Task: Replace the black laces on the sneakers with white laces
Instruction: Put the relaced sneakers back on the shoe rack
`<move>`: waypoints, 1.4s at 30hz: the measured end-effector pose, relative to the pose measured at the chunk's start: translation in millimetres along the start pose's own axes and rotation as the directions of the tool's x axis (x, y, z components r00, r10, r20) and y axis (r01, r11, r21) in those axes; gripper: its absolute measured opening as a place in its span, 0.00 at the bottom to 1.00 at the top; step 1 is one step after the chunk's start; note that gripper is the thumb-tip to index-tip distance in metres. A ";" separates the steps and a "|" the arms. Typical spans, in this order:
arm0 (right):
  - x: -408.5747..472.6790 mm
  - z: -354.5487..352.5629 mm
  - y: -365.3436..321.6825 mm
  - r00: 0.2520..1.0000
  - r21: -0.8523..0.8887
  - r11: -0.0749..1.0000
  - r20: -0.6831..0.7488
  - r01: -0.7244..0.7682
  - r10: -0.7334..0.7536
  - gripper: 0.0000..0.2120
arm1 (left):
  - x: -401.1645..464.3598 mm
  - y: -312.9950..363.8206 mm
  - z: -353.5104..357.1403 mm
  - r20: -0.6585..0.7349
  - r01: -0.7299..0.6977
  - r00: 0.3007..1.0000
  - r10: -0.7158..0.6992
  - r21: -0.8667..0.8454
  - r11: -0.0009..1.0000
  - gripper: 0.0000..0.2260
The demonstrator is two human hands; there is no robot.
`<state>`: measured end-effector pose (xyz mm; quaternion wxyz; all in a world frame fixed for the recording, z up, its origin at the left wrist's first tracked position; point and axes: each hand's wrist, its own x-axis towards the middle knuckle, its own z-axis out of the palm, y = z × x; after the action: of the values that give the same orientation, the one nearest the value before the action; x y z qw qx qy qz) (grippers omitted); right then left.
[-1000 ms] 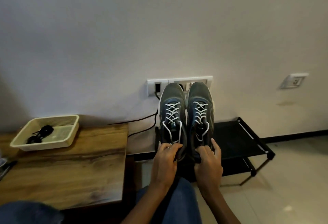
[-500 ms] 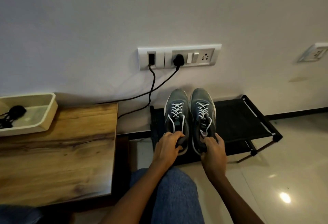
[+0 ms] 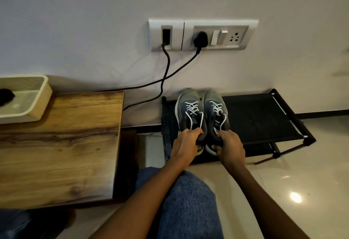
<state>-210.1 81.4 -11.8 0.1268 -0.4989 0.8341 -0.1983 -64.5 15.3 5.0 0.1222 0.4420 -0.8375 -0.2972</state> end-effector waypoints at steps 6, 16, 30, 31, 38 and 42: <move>2.4 -8.5 -0.3 0.999 -0.041 0.998 0.031 0.040 -0.039 0.14 | 2.6 -2.2 -2.5 0.046 -0.004 0.999 0.005 -0.003 1.000 0.16; -2.8 -13.5 -8.5 0.991 -0.159 0.981 0.098 0.111 -0.096 0.20 | -2.4 -4.0 -5.8 -0.005 -0.039 0.999 0.040 0.111 0.993 0.21; -22.0 -38.4 -31.9 0.996 -0.065 0.993 0.003 0.095 -0.095 0.24 | -20.0 4.3 -28.1 0.047 -0.036 0.998 0.029 0.163 0.986 0.24; -24.6 -42.4 -36.9 0.995 -0.058 0.993 -0.006 0.102 -0.103 0.24 | -23.8 5.8 -33.8 0.041 -0.035 0.999 0.029 0.153 0.988 0.24; -39.9 -59.7 -75.6 0.987 -0.020 0.988 -0.039 0.152 -0.153 0.22 | -52.6 5.5 -71.9 -0.028 -0.014 0.999 0.017 0.096 0.995 0.24; -45.9 -58.2 -118.1 0.966 0.012 0.966 -0.037 0.256 -0.256 0.21 | -75.1 -4.9 -103.7 -0.112 0.002 0.994 0.007 0.082 0.997 0.23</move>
<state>-120.0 83.8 94.6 0.0895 -0.5978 0.7631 -0.2288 30.8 33.8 88.8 0.1513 0.4617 -0.8412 -0.2372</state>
